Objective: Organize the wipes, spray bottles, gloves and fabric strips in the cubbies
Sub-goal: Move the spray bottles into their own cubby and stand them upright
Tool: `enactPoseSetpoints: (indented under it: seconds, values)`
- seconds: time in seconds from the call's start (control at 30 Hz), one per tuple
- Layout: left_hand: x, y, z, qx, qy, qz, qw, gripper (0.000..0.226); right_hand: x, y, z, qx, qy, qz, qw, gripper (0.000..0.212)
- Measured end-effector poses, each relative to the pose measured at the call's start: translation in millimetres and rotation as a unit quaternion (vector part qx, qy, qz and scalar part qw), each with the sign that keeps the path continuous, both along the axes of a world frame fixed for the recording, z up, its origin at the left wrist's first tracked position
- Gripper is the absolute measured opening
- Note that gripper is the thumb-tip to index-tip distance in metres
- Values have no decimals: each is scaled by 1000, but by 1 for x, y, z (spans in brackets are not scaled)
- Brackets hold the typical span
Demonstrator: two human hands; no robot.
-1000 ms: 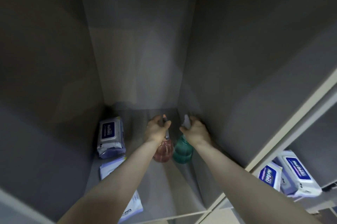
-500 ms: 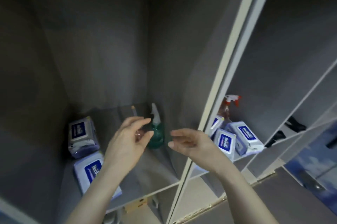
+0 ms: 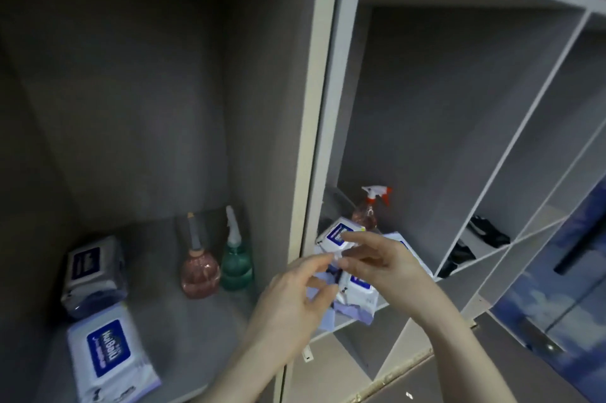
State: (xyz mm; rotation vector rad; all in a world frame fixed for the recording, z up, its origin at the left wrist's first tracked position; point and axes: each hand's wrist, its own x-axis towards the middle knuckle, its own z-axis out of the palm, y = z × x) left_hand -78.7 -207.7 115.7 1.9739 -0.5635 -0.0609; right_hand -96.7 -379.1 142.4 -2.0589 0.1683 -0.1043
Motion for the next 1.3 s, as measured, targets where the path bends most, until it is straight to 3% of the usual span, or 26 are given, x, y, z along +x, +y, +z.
enactPoseSetpoints:
  seconds: [0.17,0.33,0.47,0.63,0.9,1.03,1.1,1.23,1.3]
  values:
    - [20,-81,-14,-40,34,32,998,45,18,-80,-9,-18,2,24,1000,36]
    - [61,-145,-21,-56,14,112,992,45,47,-159,-16,-48,1,68,997,47]
    - [103,-164,-31,-21,55,168,984,49,86,-198,-15,-39,25,87,995,42]
    - [147,-174,-34,55,69,194,977,47,156,-222,-32,-36,55,94,993,54]
    - [224,-175,-54,130,69,210,967,44,241,-245,-56,-246,91,45,964,42]
    - [259,-166,-67,175,69,224,956,52,284,-254,-58,-272,131,26,953,57]
    - [273,-165,-70,165,76,216,959,52,301,-256,-63,-323,140,32,935,55]
    - [297,-165,-77,128,67,201,969,44,319,-251,-80,-527,121,35,840,40]
    - [304,-164,-83,143,70,178,971,50,321,-250,-84,-572,107,44,812,37]
